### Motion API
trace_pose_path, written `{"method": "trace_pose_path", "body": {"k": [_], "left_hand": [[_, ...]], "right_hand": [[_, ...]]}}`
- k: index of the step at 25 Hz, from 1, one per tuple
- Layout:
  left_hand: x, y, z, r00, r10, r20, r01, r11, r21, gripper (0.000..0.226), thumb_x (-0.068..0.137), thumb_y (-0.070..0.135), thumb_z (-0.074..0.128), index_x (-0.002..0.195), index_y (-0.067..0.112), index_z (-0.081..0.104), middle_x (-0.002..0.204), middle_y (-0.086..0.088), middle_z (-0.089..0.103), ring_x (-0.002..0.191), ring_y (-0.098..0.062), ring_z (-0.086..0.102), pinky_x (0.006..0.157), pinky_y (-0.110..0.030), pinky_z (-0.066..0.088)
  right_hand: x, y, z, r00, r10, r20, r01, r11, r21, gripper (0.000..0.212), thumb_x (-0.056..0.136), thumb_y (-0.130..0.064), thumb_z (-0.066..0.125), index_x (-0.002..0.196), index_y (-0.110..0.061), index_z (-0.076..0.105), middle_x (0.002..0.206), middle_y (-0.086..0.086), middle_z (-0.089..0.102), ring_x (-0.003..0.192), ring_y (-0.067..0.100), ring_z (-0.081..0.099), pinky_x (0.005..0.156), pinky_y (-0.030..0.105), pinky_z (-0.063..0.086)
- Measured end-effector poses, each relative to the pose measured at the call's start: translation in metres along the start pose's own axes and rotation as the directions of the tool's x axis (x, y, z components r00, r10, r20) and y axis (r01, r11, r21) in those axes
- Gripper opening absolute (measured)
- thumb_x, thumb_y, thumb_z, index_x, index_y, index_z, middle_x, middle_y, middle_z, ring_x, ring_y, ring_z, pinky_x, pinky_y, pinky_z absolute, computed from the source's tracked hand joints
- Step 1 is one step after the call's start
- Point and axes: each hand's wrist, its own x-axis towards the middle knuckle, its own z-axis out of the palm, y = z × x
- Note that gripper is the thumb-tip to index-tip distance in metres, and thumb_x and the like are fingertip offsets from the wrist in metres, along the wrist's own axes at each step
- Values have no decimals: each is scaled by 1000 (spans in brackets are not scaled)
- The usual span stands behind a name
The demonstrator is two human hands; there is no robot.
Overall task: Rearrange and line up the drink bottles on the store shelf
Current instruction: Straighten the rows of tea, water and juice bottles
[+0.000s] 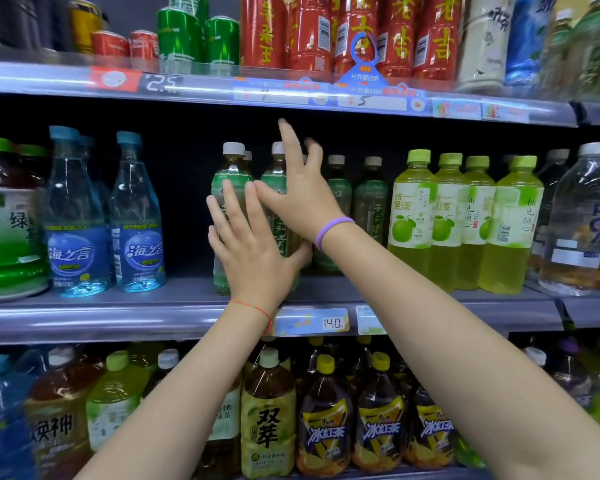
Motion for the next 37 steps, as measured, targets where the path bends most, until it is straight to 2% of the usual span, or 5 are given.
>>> {"method": "trace_pose_path", "body": {"k": [9,14,23,33,37], "left_hand": [[-1,-5,5,999,-34,-3,34,999,-12,103,77,66,50,155,10,14,161,-25,9,147,-45,14,108,-57,32],[-1,-3,8,999,-37,-11,38,998,45,100,79,65,50,155,9,16,160,-27,12,146,-47,17,106,-57,34],[3,-10,14,999,-45,20,43,993,115,102,82,75,43,156,14,12,160,-27,10,143,-50,21,101,-58,39],[0,-13,13,997,-75,15,74,995,63,104,78,73,50,155,11,15,159,-27,12,141,-45,27,95,-53,42],[0,-14,13,995,-96,18,96,995,38,106,77,72,51,154,11,13,158,-29,12,140,-45,29,98,-54,40]], "right_hand": [[-11,33,11,862,369,-348,-326,929,176,50,96,-28,49,140,-6,39,135,16,44,127,32,41,99,38,36],[-23,53,19,710,700,-82,-675,709,207,63,93,-26,55,145,-3,28,148,18,33,135,37,37,109,45,35],[-24,69,25,658,753,10,-741,646,186,26,91,-27,63,76,-11,49,77,4,55,69,21,53,67,31,45],[-27,72,19,718,693,64,-695,713,93,73,83,-46,73,136,-2,49,121,10,62,104,28,60,79,31,45],[-39,61,14,725,683,91,-676,680,283,59,83,-67,53,79,-8,60,69,4,55,61,21,51,65,34,45]]}}
